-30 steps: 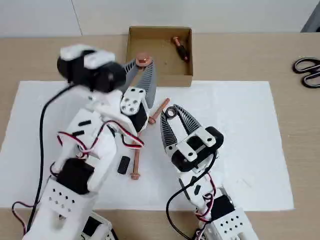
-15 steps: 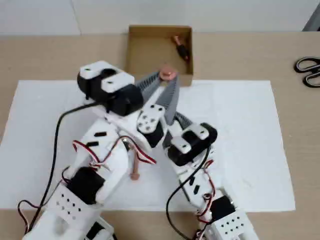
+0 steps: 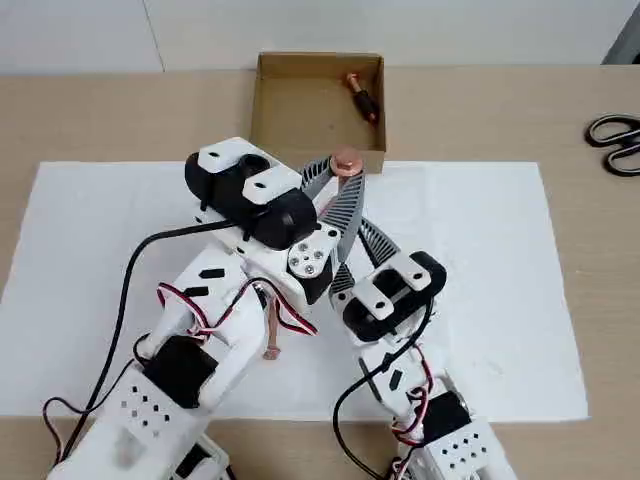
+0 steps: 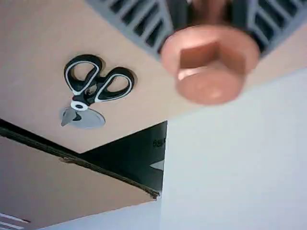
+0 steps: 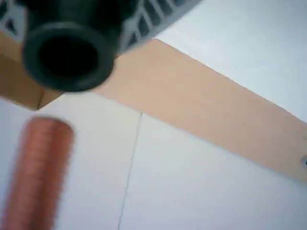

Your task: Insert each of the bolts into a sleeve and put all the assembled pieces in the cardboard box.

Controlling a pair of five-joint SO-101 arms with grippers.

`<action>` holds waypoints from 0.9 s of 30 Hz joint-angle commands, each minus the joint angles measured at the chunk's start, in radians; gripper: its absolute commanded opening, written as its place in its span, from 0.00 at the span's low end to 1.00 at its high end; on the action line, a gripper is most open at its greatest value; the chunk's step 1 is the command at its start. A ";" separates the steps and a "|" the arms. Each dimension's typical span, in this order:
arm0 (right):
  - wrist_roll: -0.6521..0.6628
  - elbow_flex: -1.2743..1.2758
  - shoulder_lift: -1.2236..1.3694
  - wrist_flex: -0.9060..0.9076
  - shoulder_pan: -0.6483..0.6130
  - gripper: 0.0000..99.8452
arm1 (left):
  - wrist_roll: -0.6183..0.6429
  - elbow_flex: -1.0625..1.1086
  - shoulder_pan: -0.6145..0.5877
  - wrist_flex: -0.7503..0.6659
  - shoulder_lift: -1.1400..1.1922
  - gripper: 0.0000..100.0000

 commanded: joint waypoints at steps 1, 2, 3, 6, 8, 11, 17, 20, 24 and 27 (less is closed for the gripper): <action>-0.005 -0.021 -0.021 0.001 -0.001 0.00 | -0.006 -0.002 0.006 -0.003 -0.025 0.01; -0.005 -0.021 -0.021 0.001 -0.001 0.00 | -0.006 -0.002 0.006 -0.002 -0.025 0.01; -0.005 -0.023 -0.021 0.001 -0.001 0.00 | -0.006 -0.001 0.006 0.000 -0.025 0.01; -0.005 -0.023 -0.021 0.002 0.001 0.00 | -0.006 0.018 0.006 0.002 -0.025 0.01; -0.005 -0.023 -0.021 0.002 0.001 0.00 | -0.003 0.027 0.006 0.011 -0.025 0.01; -0.005 -0.023 -0.021 0.001 0.001 0.00 | -0.002 0.038 0.008 0.014 -0.025 0.01; -0.005 -0.028 -0.021 -0.002 0.001 0.00 | -0.006 0.070 0.006 0.011 -0.025 0.01; -0.005 -0.031 -0.021 -0.002 0.001 0.00 | -0.008 0.105 0.006 0.009 -0.025 0.01; -0.005 -0.032 -0.021 -0.002 0.001 0.00 | -0.009 0.111 0.000 0.012 -0.025 0.01; -0.005 -0.032 -0.021 -0.002 0.001 0.00 | -0.074 0.113 0.000 0.017 -0.025 0.01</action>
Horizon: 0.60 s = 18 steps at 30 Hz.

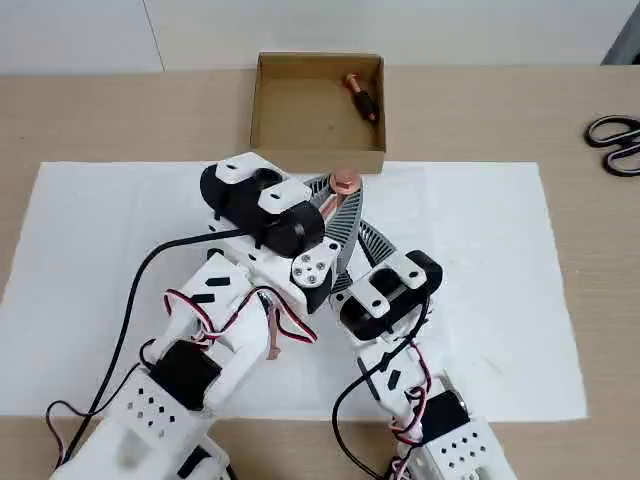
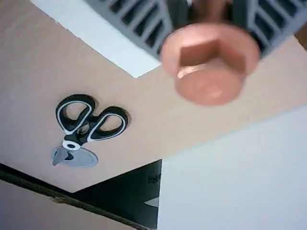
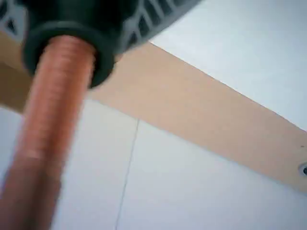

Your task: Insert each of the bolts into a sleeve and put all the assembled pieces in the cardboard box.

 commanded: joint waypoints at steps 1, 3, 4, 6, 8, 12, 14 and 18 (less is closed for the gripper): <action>-0.005 -0.031 -0.021 -0.008 0.005 0.00 | -0.101 0.010 0.000 0.021 -0.005 0.01; -0.005 -0.031 -0.021 -0.008 0.005 0.00 | -0.181 0.010 0.003 0.043 -0.005 0.01; -0.005 -0.031 -0.021 -0.008 0.005 0.00 | -0.207 0.010 0.003 0.055 -0.005 0.01; -0.005 -0.031 -0.021 -0.008 0.005 0.00 | -0.222 0.010 0.005 0.074 -0.005 0.01; -0.005 -0.031 -0.021 -0.008 0.005 0.00 | -0.224 0.008 0.005 0.087 -0.009 0.01; -0.005 -0.031 -0.021 -0.008 0.005 0.00 | -0.224 0.015 0.000 0.114 -0.075 0.01; -0.005 -0.031 -0.021 -0.008 0.005 0.00 | -0.224 0.016 -0.002 0.158 -0.114 0.01; -0.005 -0.031 -0.021 -0.008 0.005 0.00 | -0.226 0.016 -0.002 0.207 -0.157 0.01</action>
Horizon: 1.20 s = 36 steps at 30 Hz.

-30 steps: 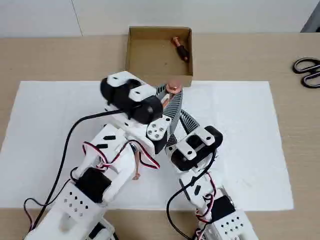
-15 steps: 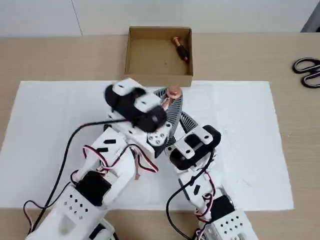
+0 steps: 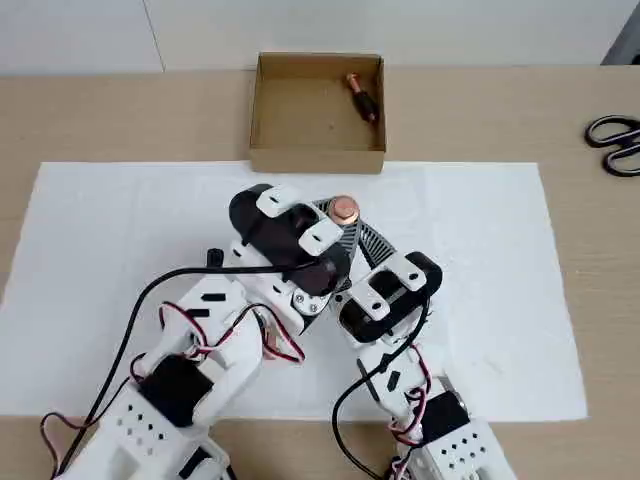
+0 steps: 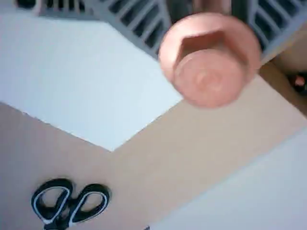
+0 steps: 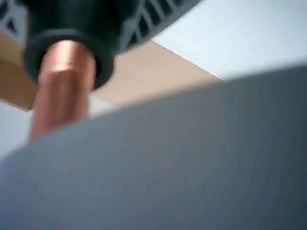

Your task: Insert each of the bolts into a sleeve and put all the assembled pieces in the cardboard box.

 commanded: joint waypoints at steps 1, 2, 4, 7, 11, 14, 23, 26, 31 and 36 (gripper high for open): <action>-0.003 -0.031 -0.019 -0.008 0.007 0.00 | -0.009 -0.005 -0.008 0.020 -0.046 0.01; -0.003 -0.031 -0.019 -0.008 0.007 0.00 | -0.009 -0.005 -0.008 0.020 -0.049 0.01; -0.003 -0.031 -0.019 -0.008 0.007 0.00 | -0.009 -0.005 -0.008 0.028 -0.051 0.01; -0.002 -0.031 -0.019 -0.008 0.007 0.00 | -0.009 -0.005 -0.008 0.104 -0.052 0.01; -0.002 -0.031 -0.019 -0.008 0.007 0.00 | -0.009 -0.007 -0.008 0.178 -0.054 0.02; -0.002 -0.031 -0.019 -0.008 0.007 0.00 | -0.009 -0.007 -0.008 0.216 -0.054 0.09; -0.002 -0.031 -0.019 -0.005 0.007 0.00 | -0.011 -0.035 -0.040 0.227 -0.055 0.12; -0.002 -0.031 -0.019 -0.005 0.007 0.00 | -0.011 -0.122 -0.146 0.229 -0.055 0.12; -0.002 -0.031 -0.019 -0.004 0.007 0.00 | -0.011 -0.226 -0.325 0.229 -0.150 0.12; -0.002 -0.031 -0.019 -0.002 0.008 0.00 | -0.011 -0.102 -0.459 0.276 -0.296 0.08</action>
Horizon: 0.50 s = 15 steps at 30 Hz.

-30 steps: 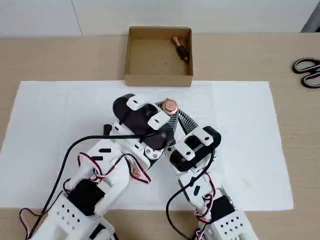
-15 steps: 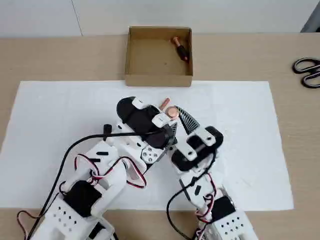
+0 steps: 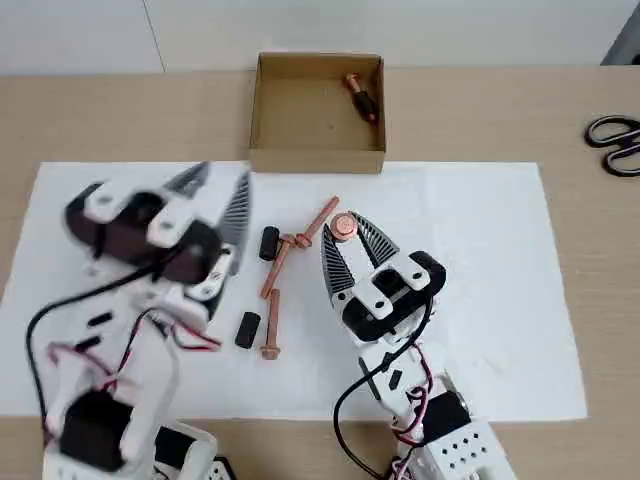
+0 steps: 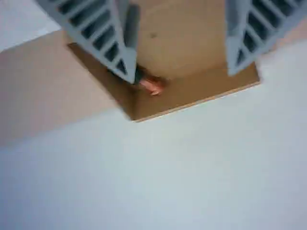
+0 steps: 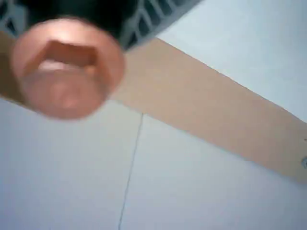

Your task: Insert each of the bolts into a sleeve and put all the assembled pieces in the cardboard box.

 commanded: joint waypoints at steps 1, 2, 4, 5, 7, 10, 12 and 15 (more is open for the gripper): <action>-0.003 -0.031 -0.016 -0.001 0.005 0.00 | -0.003 0.085 -0.098 0.032 -0.106 0.05; -0.003 -0.031 -0.015 -0.001 0.016 0.00 | -0.003 0.127 -0.123 0.034 -0.143 0.02; -0.002 -0.058 -0.005 0.021 0.056 0.00 | -0.003 0.205 -0.153 0.034 -0.224 0.01; -0.002 -0.097 -0.005 0.074 0.084 0.00 | -0.003 0.245 -0.164 0.034 -0.261 0.01; -0.008 -0.221 -0.002 0.228 0.133 0.00 | -0.002 0.312 -0.173 0.035 -0.324 0.01; -0.005 -0.410 0.045 0.418 0.180 0.00 | 0.002 0.409 -0.178 0.035 -0.396 0.01; -0.005 -0.529 0.122 0.493 0.214 0.00 | 0.005 0.450 -0.176 0.034 -0.427 0.01; -0.003 -0.681 0.309 0.544 0.272 0.00 | 0.005 0.487 -0.176 0.018 -0.456 0.01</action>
